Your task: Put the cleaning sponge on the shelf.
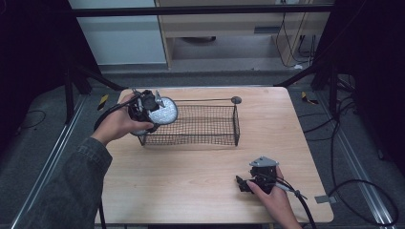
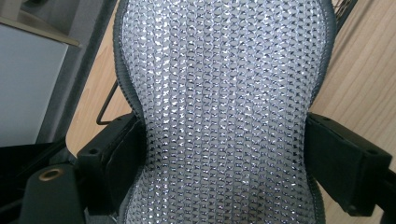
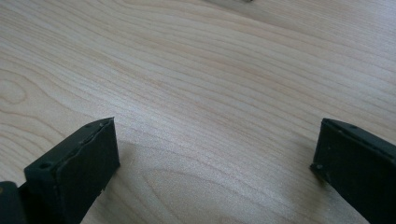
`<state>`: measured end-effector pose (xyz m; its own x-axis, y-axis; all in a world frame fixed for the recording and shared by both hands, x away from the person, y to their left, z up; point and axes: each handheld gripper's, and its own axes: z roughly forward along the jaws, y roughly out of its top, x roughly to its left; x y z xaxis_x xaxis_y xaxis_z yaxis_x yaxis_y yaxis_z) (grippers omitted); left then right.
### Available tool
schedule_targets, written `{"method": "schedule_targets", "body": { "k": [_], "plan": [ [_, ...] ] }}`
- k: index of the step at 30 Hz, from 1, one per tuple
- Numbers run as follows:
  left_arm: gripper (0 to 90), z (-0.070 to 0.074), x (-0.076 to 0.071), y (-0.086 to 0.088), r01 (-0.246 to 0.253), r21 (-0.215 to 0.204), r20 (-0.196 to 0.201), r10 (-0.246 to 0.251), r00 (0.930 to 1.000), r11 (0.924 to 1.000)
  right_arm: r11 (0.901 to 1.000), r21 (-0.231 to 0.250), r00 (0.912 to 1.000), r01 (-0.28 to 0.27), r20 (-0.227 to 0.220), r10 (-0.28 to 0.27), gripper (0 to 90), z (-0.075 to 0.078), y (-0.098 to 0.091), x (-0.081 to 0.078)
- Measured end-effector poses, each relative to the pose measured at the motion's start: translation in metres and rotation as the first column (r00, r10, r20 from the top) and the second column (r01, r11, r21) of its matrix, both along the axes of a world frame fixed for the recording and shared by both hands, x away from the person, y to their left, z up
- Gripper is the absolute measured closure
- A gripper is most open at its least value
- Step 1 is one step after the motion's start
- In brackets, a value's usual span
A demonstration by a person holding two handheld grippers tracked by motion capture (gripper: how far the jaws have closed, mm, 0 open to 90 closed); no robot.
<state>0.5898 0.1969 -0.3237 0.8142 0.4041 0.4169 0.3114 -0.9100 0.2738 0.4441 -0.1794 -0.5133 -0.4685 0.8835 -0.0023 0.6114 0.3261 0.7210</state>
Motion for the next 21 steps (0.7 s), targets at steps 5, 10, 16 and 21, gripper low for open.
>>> {"method": "schedule_targets", "body": {
  "k": [5, 10, 16, 21],
  "plan": [
    [14.5, -0.001, 0.004, 0.001, 0.009, -0.003, 0.009, -0.009, 0.9999, 1.0000, 1.0000, -0.002, 1.0000, -0.001, 0.001, 0.001, 0.4, 0.000, 0.000, 0.000],
    [14.5, -0.002, 0.007, -0.001, 0.014, 0.004, 0.014, -0.014, 0.9998, 0.9999, 1.0000, -0.002, 1.0000, 0.000, 0.000, 0.000, 0.4, 0.000, 0.000, 0.000],
    [14.4, -0.008, 0.011, -0.007, 0.026, 0.014, 0.016, -0.026, 0.9995, 0.9996, 1.0000, -0.001, 1.0000, 0.000, 0.000, 0.000, 0.4, 0.000, 0.000, 0.000],
    [14.3, -0.010, 0.014, -0.009, 0.037, 0.015, 0.026, -0.037, 0.9990, 0.9992, 1.0000, 0.000, 1.0000, 0.000, 0.000, 0.000, 0.4, 0.000, 0.000, 0.000]
  ]
}}
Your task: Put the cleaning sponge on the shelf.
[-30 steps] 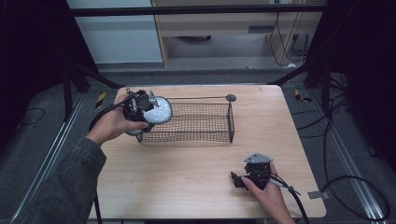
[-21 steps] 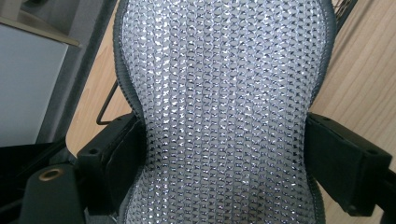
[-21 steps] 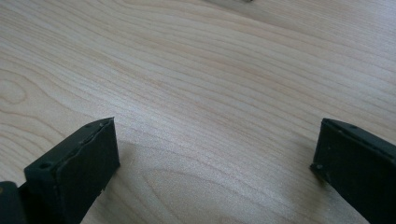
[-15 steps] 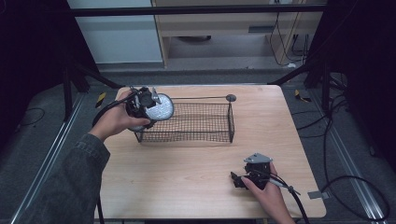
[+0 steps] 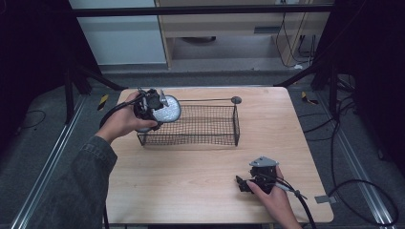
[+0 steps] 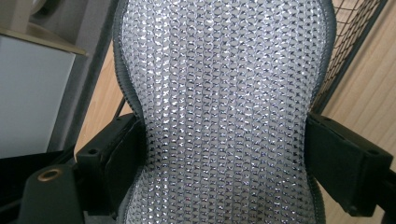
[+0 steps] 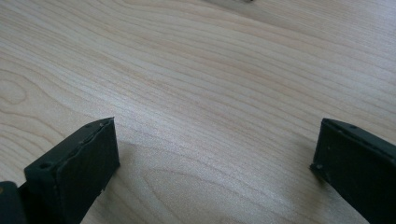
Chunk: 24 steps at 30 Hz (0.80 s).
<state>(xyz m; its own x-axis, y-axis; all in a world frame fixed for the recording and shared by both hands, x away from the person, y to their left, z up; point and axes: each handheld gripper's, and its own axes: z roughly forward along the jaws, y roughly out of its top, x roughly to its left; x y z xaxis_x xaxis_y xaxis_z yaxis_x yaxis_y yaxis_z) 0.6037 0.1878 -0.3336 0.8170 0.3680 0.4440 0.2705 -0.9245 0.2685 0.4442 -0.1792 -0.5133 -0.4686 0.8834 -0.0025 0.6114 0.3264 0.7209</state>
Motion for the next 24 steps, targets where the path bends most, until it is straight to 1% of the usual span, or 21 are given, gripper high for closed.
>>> {"method": "schedule_targets", "body": {
  "k": [3, 7, 13, 15, 17, 19, 20, 21, 23, 24],
  "plan": [
    [14.2, -0.004, 0.004, -0.001, 0.005, 0.001, 0.002, -0.005, 1.0000, 1.0000, 1.0000, -0.001, 1.0000, 0.000, 0.001, 0.000, 0.6, 0.000, 0.000, 0.000],
    [14.1, -0.008, 0.008, -0.001, 0.008, -0.011, 0.008, -0.008, 0.9999, 0.9999, 1.0000, 0.000, 1.0000, 0.001, 0.001, -0.001, 0.6, 0.000, 0.000, 0.000],
    [13.8, -0.015, 0.013, -0.002, 0.021, 0.002, 0.014, -0.021, 0.9997, 0.9998, 1.0000, 0.000, 1.0000, 0.001, 0.001, -0.001, 0.5, 0.000, 0.000, 0.000],
    [13.7, -0.017, 0.014, -0.003, 0.031, -0.016, 0.022, -0.031, 0.9993, 0.9994, 1.0000, 0.000, 1.0000, 0.000, 0.002, 0.000, 0.5, 0.000, 0.000, 0.000],
    [13.6, -0.020, 0.016, -0.006, 0.038, -0.019, 0.024, -0.037, 0.9990, 0.9991, 1.0000, 0.000, 1.0000, 0.001, 0.002, -0.001, 0.6, 0.000, 0.000, 0.000],
    [13.3, -0.024, 0.018, -0.008, 0.046, -0.013, 0.020, -0.046, 0.9988, 0.9989, 1.0000, 0.001, 1.0000, 0.001, 0.001, -0.001, 0.6, 0.000, 0.000, 0.000],
    [13.3, -0.025, 0.018, -0.009, 0.045, -0.011, 0.012, -0.045, 0.9989, 0.9989, 1.0000, 0.001, 1.0000, 0.001, 0.001, -0.001, 0.6, 0.000, 0.000, 0.000],
    [13.3, -0.028, 0.019, -0.010, 0.045, -0.006, 0.013, -0.045, 0.9989, 0.9990, 1.0000, 0.001, 1.0000, 0.001, 0.002, -0.001, 0.6, 0.000, 0.000, 0.000],
    [13.3, -0.031, 0.022, -0.011, 0.043, -0.019, 0.006, -0.043, 0.9991, 0.9989, 1.0000, 0.000, 1.0000, 0.001, 0.002, -0.001, 0.6, 0.000, 0.000, 0.000],
    [13.3, -0.032, 0.023, -0.011, 0.047, -0.018, 0.006, -0.047, 0.9989, 0.9987, 1.0000, -0.001, 1.0000, 0.001, 0.002, -0.001, 0.6, 0.000, 0.000, 0.000]
  ]
}}
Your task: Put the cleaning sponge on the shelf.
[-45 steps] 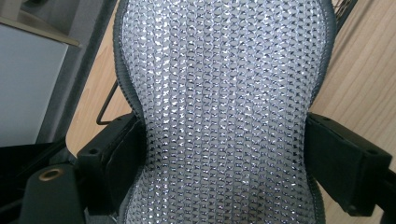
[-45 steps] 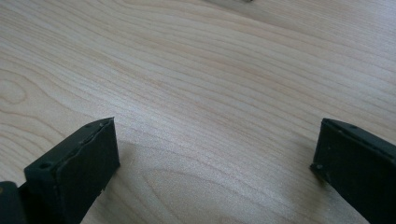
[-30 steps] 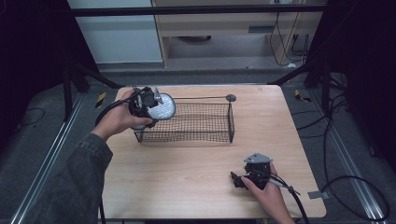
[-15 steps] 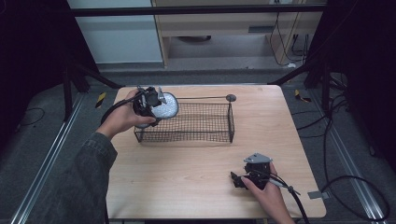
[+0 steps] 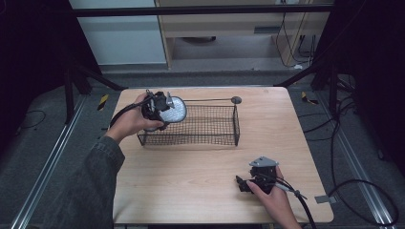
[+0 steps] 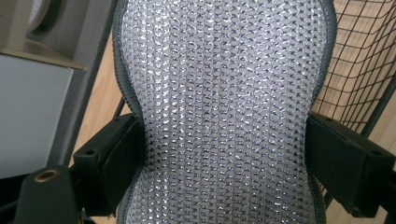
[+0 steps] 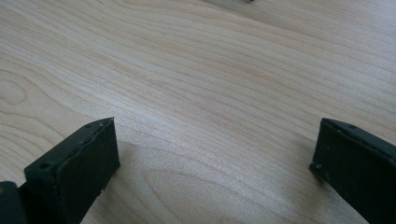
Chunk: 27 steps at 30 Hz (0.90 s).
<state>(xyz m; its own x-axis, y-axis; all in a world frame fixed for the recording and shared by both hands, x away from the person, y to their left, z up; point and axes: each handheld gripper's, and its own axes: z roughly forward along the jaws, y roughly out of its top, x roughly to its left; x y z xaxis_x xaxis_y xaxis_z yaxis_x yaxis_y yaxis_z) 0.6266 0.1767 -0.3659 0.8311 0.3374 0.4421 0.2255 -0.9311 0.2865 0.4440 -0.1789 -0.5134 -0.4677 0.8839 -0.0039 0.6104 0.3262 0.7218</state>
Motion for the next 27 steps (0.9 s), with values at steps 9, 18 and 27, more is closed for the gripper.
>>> {"method": "schedule_targets", "body": {
  "k": [9, 18, 27],
  "plan": [
    [12.9, -0.011, 0.006, 0.001, 0.002, -0.012, -0.025, -0.003, 0.9997, 0.9999, 1.0000, 0.001, 1.0000, 0.000, 0.000, 0.000, 0.7, 0.000, 0.000, 0.000],
    [6.1, -0.014, 0.009, 0.001, -0.010, -0.063, -0.051, 0.007, 0.9987, 0.9979, 1.0000, 0.000, 1.0000, 0.000, 0.002, 0.000, 0.6, 0.000, 0.000, 0.000],
    [4.6, -0.012, 0.008, 0.006, -0.028, -0.100, -0.061, 0.022, 0.9979, 0.9946, 1.0000, 0.001, 1.0000, 0.002, -0.001, -0.002, 0.6, 0.000, 0.000, 0.000]
  ]
}}
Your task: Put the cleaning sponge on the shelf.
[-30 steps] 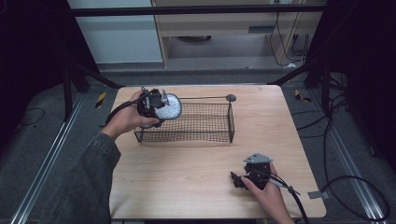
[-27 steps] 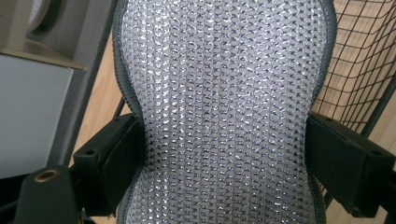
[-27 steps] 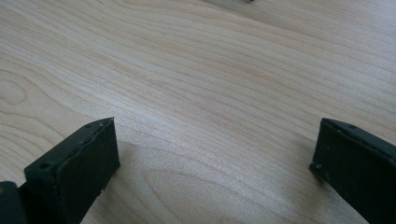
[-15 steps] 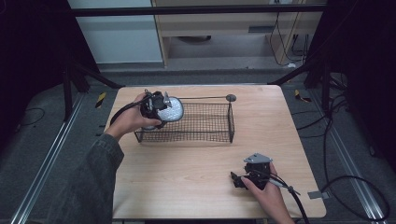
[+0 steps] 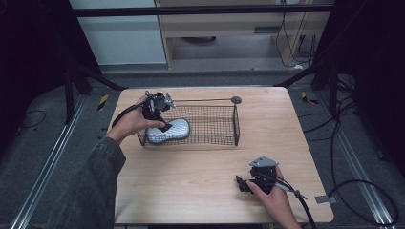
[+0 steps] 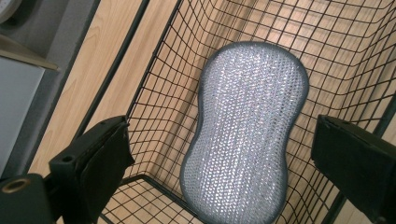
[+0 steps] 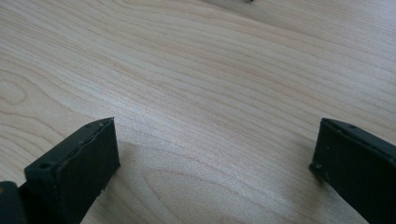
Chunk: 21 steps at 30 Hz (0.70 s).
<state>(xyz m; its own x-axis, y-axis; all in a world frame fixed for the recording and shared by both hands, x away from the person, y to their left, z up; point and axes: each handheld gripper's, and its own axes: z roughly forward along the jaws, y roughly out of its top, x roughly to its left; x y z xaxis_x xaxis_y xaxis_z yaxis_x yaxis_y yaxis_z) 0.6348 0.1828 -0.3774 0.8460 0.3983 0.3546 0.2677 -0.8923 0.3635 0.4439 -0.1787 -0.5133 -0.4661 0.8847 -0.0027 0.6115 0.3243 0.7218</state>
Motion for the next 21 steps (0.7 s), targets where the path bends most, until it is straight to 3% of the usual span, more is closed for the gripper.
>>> {"method": "schedule_targets", "body": {
  "k": [10, 21],
  "plan": [
    [5.8, 0.005, -0.004, 0.003, -0.002, -0.022, 0.008, 0.002, 1.0000, 0.9998, 1.0000, -0.001, 1.0000, -0.001, 0.001, 0.001, 0.6, 0.000, 0.000, 0.000],
    [5.0, 0.010, -0.015, 0.001, -0.011, -0.073, 0.008, 0.012, 0.9999, 0.9972, 1.0000, -0.001, 1.0000, 0.000, 0.000, 0.000, 0.6, 0.000, 0.000, 0.000]
  ]
}}
